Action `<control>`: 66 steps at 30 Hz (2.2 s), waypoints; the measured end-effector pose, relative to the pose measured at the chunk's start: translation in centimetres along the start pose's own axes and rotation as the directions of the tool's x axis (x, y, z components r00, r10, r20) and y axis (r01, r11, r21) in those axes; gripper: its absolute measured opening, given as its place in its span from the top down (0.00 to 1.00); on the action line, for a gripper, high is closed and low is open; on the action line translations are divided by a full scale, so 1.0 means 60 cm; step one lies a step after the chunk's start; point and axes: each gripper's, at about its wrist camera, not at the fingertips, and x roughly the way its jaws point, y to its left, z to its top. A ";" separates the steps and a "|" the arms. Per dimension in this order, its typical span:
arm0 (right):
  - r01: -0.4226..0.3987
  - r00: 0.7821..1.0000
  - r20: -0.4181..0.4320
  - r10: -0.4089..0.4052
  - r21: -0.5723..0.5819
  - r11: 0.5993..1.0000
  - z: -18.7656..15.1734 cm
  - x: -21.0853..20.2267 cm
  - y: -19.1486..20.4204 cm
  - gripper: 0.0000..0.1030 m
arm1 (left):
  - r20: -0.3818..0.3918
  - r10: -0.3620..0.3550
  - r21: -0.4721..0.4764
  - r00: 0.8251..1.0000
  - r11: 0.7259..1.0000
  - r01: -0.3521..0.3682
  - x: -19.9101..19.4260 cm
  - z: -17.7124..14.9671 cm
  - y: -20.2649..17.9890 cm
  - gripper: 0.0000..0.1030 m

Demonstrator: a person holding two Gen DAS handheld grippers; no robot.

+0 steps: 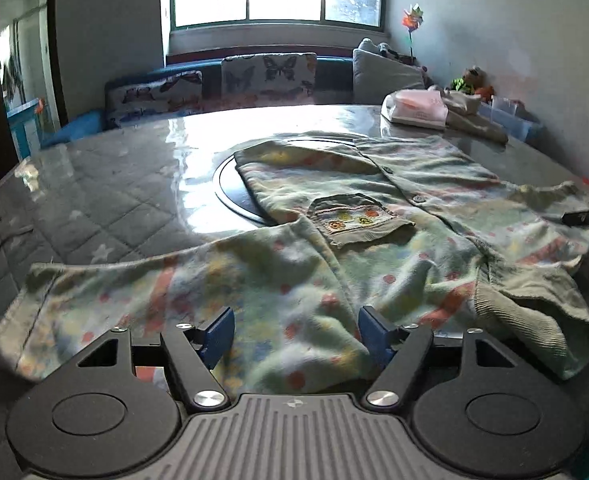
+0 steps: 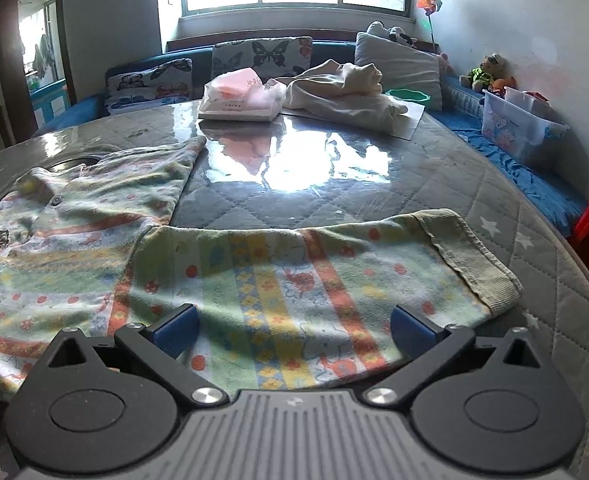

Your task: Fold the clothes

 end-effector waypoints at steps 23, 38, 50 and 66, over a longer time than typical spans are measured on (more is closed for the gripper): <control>0.006 1.000 0.030 -0.006 0.006 1.000 -0.006 0.002 -0.003 0.00 | -0.011 0.306 -0.176 0.952 0.937 -0.303 -0.014 -0.010 0.194 0.30; 0.003 0.999 0.054 -0.003 0.006 1.000 -0.011 0.000 -0.004 0.00 | -0.041 0.271 -0.147 0.962 0.950 -0.274 0.040 0.037 0.144 0.15; -0.011 0.998 0.066 0.010 0.013 1.000 -0.013 -0.003 -0.008 0.00 | 0.074 0.203 -0.170 0.976 0.967 -0.188 -0.001 0.068 0.100 0.00; 0.018 0.998 0.061 -0.019 0.027 0.999 -0.008 -0.005 -0.010 0.00 | 0.183 0.035 -0.094 0.983 0.995 -0.018 0.005 0.113 -0.014 0.00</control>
